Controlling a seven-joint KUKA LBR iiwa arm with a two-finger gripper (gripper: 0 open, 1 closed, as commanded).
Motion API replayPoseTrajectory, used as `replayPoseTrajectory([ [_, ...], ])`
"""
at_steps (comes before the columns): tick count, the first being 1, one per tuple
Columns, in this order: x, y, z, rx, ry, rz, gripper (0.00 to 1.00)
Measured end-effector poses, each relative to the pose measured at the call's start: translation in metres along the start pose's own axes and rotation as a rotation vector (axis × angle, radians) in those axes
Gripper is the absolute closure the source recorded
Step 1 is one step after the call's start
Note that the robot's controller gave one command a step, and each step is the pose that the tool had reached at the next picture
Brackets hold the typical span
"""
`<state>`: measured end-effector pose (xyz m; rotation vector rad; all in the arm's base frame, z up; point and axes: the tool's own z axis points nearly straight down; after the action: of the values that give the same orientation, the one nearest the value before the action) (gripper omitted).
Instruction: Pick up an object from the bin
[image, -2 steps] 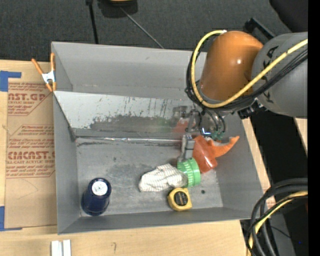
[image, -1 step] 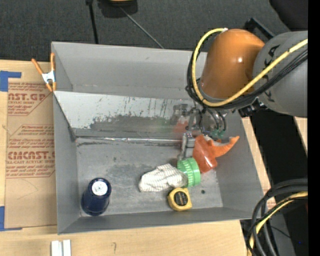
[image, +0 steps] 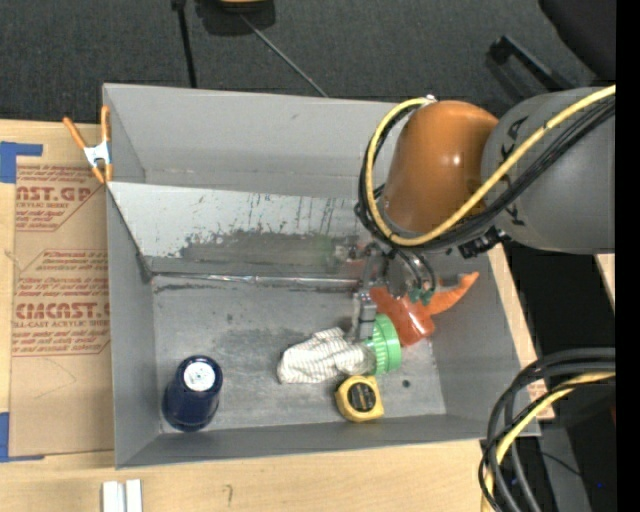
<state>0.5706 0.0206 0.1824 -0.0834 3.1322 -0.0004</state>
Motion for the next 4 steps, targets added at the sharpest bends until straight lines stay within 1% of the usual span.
replayPoseTrajectory([
  [1,0.004,0.003,0.013,0.000,0.005,-0.010,0.00],
  [2,0.005,0.002,0.026,-0.005,0.011,-0.031,0.00],
  [3,0.021,-0.005,0.067,0.001,-0.001,-0.086,0.00],
  [4,0.029,0.002,0.103,-0.002,0.008,-0.084,1.00],
])
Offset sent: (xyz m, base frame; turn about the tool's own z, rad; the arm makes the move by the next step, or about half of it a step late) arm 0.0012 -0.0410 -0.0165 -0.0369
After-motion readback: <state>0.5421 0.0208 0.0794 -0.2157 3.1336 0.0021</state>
